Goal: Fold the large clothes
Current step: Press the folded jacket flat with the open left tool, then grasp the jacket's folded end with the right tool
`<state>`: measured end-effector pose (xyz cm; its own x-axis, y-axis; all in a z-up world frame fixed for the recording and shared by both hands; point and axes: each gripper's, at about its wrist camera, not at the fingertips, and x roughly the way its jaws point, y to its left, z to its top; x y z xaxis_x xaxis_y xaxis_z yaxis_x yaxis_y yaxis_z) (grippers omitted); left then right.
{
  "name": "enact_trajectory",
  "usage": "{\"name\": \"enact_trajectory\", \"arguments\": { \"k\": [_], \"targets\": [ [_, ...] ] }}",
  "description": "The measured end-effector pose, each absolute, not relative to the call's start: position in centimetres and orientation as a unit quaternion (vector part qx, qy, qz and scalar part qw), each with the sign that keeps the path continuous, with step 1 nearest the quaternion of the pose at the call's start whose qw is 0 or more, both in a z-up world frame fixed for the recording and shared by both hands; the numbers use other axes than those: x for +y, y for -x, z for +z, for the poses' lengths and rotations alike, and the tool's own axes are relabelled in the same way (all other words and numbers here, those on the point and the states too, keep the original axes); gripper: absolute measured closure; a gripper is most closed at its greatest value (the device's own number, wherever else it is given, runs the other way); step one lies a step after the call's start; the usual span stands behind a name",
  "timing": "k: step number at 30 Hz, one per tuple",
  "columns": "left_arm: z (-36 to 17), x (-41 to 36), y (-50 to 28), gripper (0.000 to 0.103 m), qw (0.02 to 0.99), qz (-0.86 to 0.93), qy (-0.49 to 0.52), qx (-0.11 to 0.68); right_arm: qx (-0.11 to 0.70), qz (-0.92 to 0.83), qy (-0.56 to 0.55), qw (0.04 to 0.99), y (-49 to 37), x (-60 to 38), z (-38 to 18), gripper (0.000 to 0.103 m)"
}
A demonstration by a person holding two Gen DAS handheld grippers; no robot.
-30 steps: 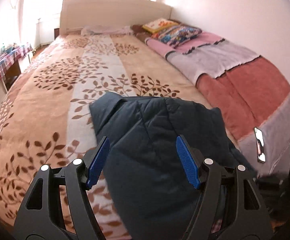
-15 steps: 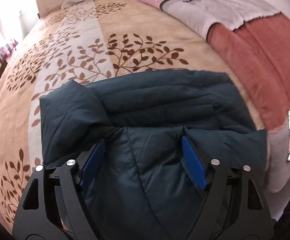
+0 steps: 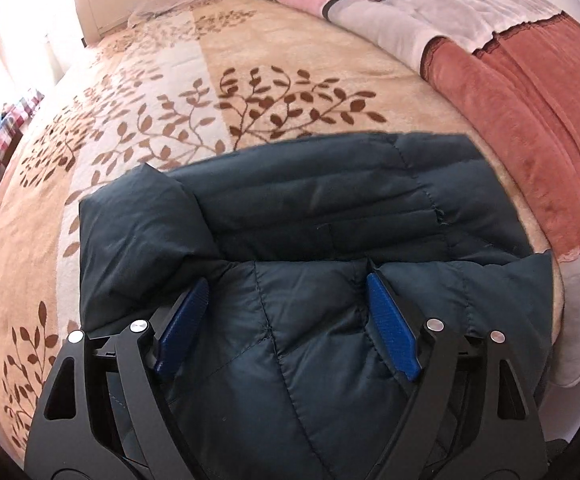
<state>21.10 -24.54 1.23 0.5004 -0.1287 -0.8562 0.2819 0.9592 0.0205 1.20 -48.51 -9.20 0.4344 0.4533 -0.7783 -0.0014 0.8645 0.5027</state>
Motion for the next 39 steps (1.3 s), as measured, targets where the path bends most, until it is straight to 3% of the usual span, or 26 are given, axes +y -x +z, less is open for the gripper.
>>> {"name": "enact_trajectory", "arguments": {
  "k": [12, 26, 39],
  "targets": [
    [7.6, -18.2, -13.2, 0.025, 0.901, -0.130, -0.014, 0.414, 0.516, 0.129, -0.209, 0.820, -1.2, -47.1, -8.9, 0.103],
    [5.5, -10.8, -5.2, 0.025, 0.903, -0.080, 0.019, 0.421, 0.512, 0.077, -0.157, 0.841, -0.5, -43.3, -8.5, 0.103],
    [4.8, -8.4, -4.2, 0.025, 0.903, -0.093, 0.054, 0.415, 0.523, 0.045, -0.138, 0.840, -1.5, -39.7, -8.2, 0.103]
  ]
}}
